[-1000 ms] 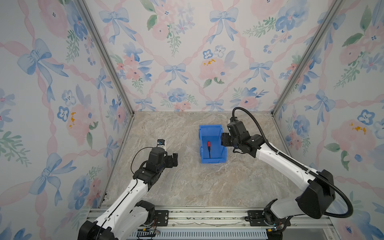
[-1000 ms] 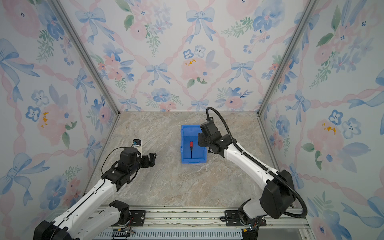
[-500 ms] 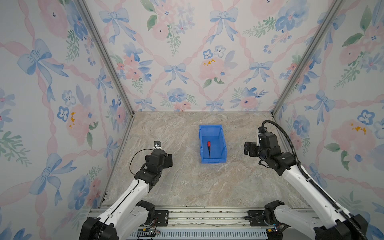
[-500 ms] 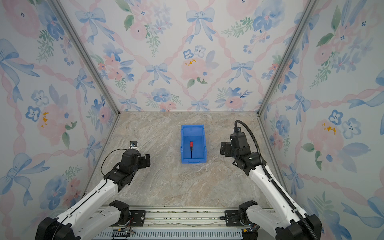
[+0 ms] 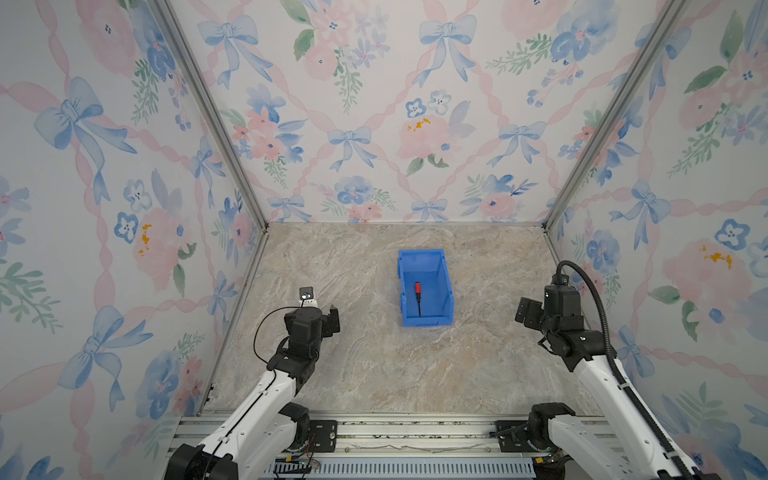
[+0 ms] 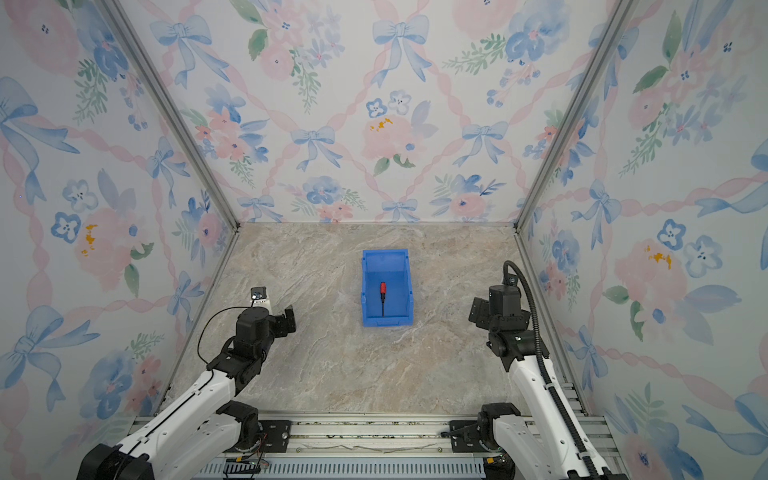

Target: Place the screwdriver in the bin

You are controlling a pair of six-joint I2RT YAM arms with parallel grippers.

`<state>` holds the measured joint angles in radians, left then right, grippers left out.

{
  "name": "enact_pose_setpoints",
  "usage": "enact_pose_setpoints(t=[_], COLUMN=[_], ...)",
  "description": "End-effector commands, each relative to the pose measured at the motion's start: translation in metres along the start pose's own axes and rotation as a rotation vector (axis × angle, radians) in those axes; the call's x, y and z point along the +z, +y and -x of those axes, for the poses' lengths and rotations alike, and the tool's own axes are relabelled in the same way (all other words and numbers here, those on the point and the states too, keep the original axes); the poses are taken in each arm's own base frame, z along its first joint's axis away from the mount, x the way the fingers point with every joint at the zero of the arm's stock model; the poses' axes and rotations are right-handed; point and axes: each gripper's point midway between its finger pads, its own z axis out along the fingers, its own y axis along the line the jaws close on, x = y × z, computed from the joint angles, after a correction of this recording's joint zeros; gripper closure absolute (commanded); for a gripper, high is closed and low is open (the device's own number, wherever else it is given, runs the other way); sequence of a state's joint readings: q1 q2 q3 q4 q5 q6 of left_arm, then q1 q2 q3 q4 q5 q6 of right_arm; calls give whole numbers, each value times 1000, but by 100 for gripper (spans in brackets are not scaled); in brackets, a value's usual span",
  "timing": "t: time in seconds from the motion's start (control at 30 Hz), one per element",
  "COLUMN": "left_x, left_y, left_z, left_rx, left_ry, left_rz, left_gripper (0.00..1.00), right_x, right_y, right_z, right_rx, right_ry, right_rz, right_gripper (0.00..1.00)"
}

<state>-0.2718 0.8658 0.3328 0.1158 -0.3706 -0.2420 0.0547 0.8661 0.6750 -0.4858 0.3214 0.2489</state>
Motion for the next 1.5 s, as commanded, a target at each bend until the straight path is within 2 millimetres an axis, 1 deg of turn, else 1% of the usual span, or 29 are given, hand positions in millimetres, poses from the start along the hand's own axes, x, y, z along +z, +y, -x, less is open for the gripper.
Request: enact_pose_setpoints(t=[0.0, 0.07, 0.13, 0.27, 0.33, 0.47, 0.53, 0.6, 0.63, 0.7, 0.8, 0.87, 0.97, 1.07, 1.13, 1.23, 1.33, 1.47], left_x=[5, 10, 15, 22, 22, 23, 25, 27, 28, 33, 42, 50, 64, 80, 91, 103, 101, 99], left_y=[-2, 0, -1, 8, 14, 22, 25, 24, 24, 24, 23, 19, 7, -3, -5, -1, 7, 7], left_z=[8, 7, 6, -3, -9, -20, -21, -17, -15, -9, -3, 3, 10, 19, 23, 20, 19, 18], left_rx=[22, 32, 50, 102, 125, 134, 127, 123, 120, 115, 103, 99, 114, 129, 137, 123, 92, 87], left_ry=[-30, -13, -1, 22, 13, -23, -49, -70, -81, -98, -117, -132, -137, -147, -145, -154, -147, -157], left_rz=[-21, -20, -30, 4, 29, 48, 49, 44, 41, 30, 12, -8, -57, -91, -92, -80, -69, -76], left_gripper=[2, 3, 3, 3, 2, 3, 3, 2, 3, 3, 3, 2, 2, 3, 3, 3, 2, 2], right_x=[7, 10, 13, 18, 21, 27, 33, 41, 40, 44, 44, 47, 60, 70, 78, 89, 97, 109], right_y=[-4, -17, -22, -12, -17, -13, -5, 7, 11, 6, 13, 12, 10, 17, 20, 24, 31, 42], right_z=[-11, -18, -21, -26, -31, -32, -37, -43, -41, -40, -28, -20, -10, 0, 6, 14, 23, 33], right_rx=[26, 47, 39, 30, 27, -12, -28, -38, -61, -64, -48, -15, 0, -10, -4, -2, -6, -21], right_ry=[6, -1, -23, -105, -118, -152, -156, -175, -170, -169, -250, -293, -285, -290, -294, -296, -306, -311], right_rz=[21, -39, -50, 74, 50, 67, 105, 159, 174, 118, 142, 135, 101, 114, 114, 115, 133, 169], right_gripper=[3, 3, 3, 3, 3, 3, 3, 3, 3, 3, 3, 3, 3, 3, 3, 3, 3, 3])
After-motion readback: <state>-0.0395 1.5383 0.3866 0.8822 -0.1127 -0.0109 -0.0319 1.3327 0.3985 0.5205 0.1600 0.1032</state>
